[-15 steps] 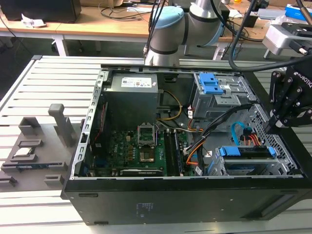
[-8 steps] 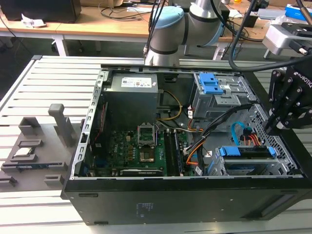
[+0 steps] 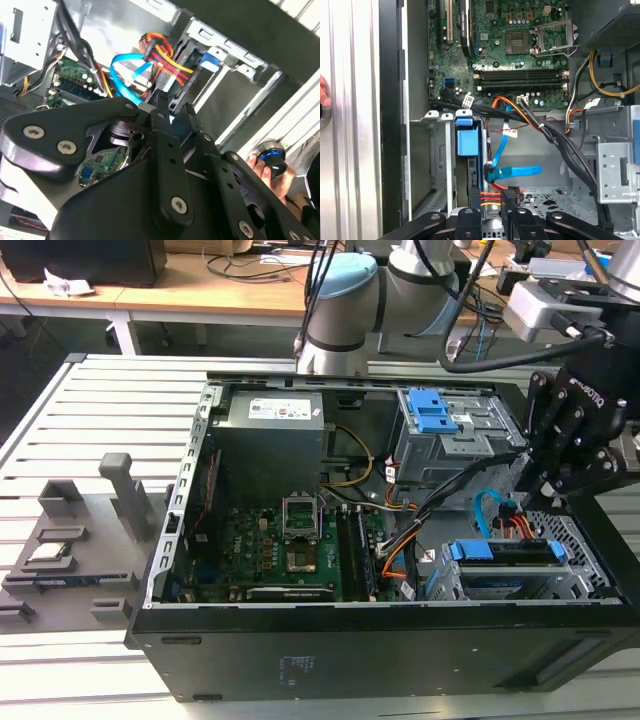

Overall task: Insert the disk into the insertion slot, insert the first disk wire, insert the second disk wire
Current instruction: 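Insert the second disk wire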

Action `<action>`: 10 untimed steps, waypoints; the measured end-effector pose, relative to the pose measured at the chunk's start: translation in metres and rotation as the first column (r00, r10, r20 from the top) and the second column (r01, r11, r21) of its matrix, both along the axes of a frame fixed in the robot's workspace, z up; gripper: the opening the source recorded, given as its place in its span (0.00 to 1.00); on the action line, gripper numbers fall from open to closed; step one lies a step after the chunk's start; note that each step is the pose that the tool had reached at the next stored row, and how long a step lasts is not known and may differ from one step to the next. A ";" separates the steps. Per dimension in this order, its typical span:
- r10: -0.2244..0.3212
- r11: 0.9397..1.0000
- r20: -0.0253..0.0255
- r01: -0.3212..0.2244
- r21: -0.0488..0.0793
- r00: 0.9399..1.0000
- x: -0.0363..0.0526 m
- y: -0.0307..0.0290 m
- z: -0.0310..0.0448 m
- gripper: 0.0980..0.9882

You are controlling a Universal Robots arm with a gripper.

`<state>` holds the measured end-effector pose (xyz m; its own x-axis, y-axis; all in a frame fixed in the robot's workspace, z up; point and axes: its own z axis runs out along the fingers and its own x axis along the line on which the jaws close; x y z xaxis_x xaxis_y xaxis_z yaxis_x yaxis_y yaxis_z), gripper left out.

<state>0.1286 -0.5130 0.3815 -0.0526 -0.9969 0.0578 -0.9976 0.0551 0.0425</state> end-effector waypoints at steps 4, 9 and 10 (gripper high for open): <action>0.000 1.000 0.000 0.000 -0.001 1.000 -0.0166 0.0010 -0.0068 0.23; 0.000 1.000 0.000 0.000 -0.007 1.000 -0.0203 0.0009 -0.0135 0.23; 0.000 1.000 0.000 0.000 -0.007 1.000 -0.0203 0.0010 -0.0135 0.23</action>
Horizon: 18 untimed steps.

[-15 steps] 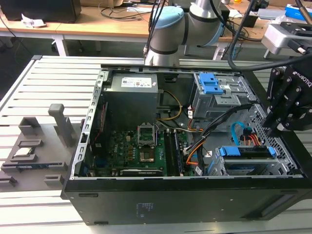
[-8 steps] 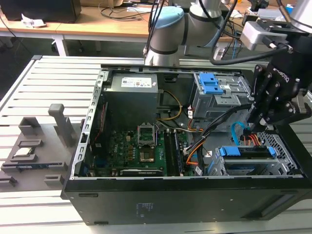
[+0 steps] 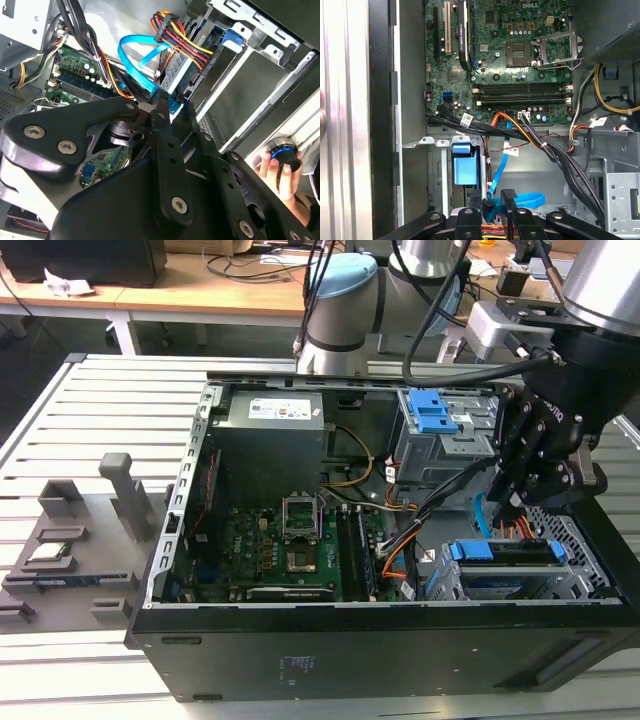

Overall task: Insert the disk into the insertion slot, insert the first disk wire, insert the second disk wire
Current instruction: 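Insert the second disk wire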

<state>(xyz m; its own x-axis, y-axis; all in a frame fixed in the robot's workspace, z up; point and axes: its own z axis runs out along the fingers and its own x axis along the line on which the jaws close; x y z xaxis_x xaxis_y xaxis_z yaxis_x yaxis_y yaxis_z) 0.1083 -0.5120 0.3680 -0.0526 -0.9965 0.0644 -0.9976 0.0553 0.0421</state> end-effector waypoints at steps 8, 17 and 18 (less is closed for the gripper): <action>0.000 1.000 0.000 0.000 0.000 1.000 0.0000 -0.0099 -0.0003 0.07; 0.000 1.000 0.000 0.000 0.001 1.000 0.0132 -0.0160 -0.0200 0.07; 0.000 1.000 0.000 0.000 0.001 1.000 0.0134 -0.0160 -0.0208 0.07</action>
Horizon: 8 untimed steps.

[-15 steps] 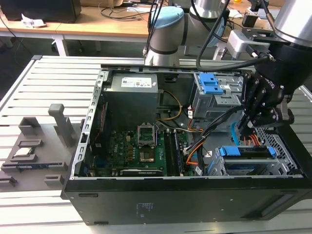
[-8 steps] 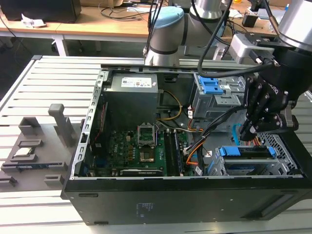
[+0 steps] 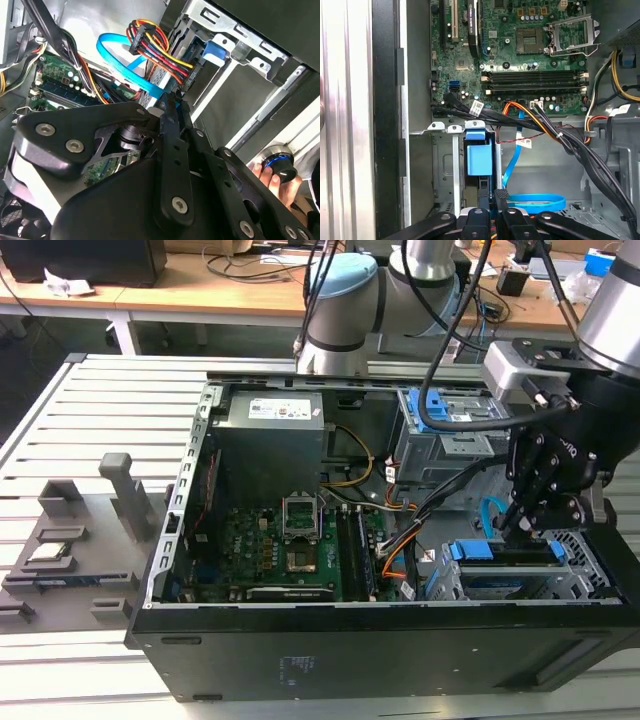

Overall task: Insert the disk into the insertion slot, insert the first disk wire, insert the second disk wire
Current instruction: 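Insert the second disk wire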

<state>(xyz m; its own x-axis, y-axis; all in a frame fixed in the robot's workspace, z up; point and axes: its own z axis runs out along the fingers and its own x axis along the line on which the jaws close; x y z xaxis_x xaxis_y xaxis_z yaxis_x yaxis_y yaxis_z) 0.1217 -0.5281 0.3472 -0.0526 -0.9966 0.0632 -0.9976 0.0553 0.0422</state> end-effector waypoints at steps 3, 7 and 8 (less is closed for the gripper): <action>0.000 1.000 0.000 0.000 0.000 1.000 0.0004 0.0000 -0.0035 0.07; 0.000 1.000 0.000 0.000 0.000 1.000 0.0015 0.0000 -0.0045 0.07; 0.000 1.000 0.000 0.000 0.000 1.000 0.0016 0.0000 -0.0052 0.07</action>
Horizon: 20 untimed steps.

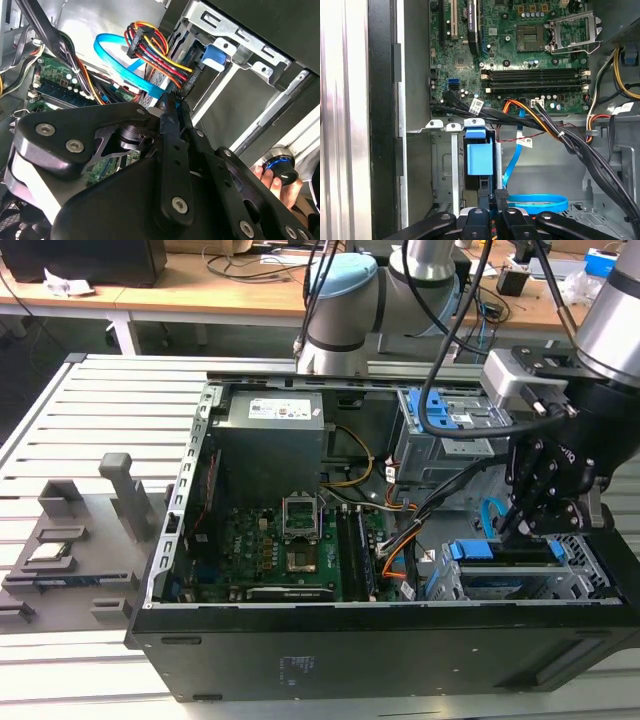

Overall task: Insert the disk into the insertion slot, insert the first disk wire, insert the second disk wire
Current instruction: 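Insert the second disk wire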

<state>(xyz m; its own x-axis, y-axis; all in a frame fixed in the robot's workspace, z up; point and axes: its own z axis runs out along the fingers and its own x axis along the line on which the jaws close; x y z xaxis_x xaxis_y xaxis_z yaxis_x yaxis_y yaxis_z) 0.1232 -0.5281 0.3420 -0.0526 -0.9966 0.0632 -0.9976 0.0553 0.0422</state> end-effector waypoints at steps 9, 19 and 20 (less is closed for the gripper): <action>0.000 1.000 0.000 0.000 -0.001 1.000 0.0004 -0.0002 -0.0047 0.16; 0.000 1.000 0.000 0.000 -0.001 1.000 0.0004 0.0024 0.0349 0.01; 0.000 1.000 0.000 0.000 -0.001 1.000 0.0004 0.0024 0.0350 0.01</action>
